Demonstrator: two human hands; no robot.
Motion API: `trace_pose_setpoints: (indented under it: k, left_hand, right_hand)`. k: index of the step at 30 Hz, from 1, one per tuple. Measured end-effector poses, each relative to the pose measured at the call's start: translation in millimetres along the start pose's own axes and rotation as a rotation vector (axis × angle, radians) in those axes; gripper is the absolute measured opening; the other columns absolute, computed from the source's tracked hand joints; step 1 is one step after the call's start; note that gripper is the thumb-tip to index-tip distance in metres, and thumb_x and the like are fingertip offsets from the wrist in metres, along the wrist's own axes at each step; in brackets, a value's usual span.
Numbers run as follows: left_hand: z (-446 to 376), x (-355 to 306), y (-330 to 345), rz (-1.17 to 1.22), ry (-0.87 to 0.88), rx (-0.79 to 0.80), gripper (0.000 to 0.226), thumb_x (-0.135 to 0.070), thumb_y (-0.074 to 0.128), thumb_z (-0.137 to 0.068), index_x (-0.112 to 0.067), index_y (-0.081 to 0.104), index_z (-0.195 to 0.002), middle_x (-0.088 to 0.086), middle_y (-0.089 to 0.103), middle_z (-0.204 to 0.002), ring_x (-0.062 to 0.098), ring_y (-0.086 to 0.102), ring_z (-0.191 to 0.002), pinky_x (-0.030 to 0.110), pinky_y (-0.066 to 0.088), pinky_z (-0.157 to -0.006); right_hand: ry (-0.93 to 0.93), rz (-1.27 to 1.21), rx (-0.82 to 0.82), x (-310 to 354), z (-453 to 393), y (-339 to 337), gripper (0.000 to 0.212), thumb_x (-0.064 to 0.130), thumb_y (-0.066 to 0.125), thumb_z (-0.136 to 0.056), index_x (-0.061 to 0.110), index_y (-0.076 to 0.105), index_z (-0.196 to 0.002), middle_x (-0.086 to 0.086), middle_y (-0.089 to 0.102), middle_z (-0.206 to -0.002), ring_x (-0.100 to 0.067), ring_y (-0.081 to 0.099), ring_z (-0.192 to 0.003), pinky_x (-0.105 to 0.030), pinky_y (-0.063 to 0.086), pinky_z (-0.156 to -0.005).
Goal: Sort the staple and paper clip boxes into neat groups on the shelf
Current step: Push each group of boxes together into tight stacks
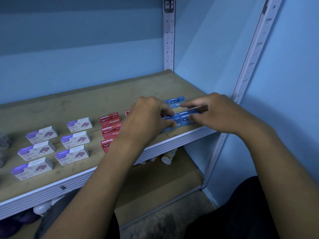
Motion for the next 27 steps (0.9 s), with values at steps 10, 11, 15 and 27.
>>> trace_pose_setpoints:
  k: [10,11,15,27]
  left_hand:
    - [-5,6,-37,0.189,0.016,-0.254,0.014,-0.031,0.079,-0.081,-0.024,0.08,-0.093,-0.013,0.075,-0.085,0.0,0.068,-0.078,0.027,0.058,-0.077]
    - [-8,9,-35,0.171,0.011,-0.257,0.014,-0.029,0.078,-0.082,-0.023,0.079,-0.094,-0.012,0.075,-0.088,0.002,0.068,-0.08,0.029,0.058,-0.078]
    - [-17,17,-20,0.085,0.001,-0.238,0.019,-0.024,0.075,-0.084,-0.024,0.077,-0.103,-0.01,0.075,-0.102,0.003,0.065,-0.09,0.028,0.056,-0.085]
    - [-29,25,-3,0.002,-0.084,-0.192,0.025,-0.012,0.07,-0.085,-0.027,0.076,-0.104,-0.006,0.074,-0.106,0.013,0.066,-0.092,0.03,0.054,-0.085]
  right_hand:
    - [-0.03,-0.038,-0.174,-2,-32,-17,0.034,0.027,0.062,-0.093,0.046,0.069,-0.12,0.01,0.065,-0.127,-0.006,0.063,-0.103,-0.02,0.043,-0.086]
    - [-0.032,-0.044,-0.169,-2,-36,-14,0.033,0.027,0.062,-0.093,0.046,0.069,-0.12,0.009,0.064,-0.128,-0.006,0.063,-0.104,-0.02,0.043,-0.086]
    - [-0.044,-0.048,-0.154,0,-49,-6,0.031,0.027,0.064,-0.094,0.044,0.07,-0.119,0.008,0.063,-0.126,-0.007,0.063,-0.103,-0.021,0.042,-0.086]
    - [-0.042,0.037,-0.128,5,-66,10,0.039,0.004,0.058,-0.09,0.031,0.076,-0.111,0.01,0.072,-0.114,-0.003,0.06,-0.096,-0.017,0.045,-0.088]
Point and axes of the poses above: each hand's wrist, its own z-axis away from the middle knuckle, its own y-axis out of the palm, x = y × z, the point moved 10 cm from there along -z, towards the middle knuckle
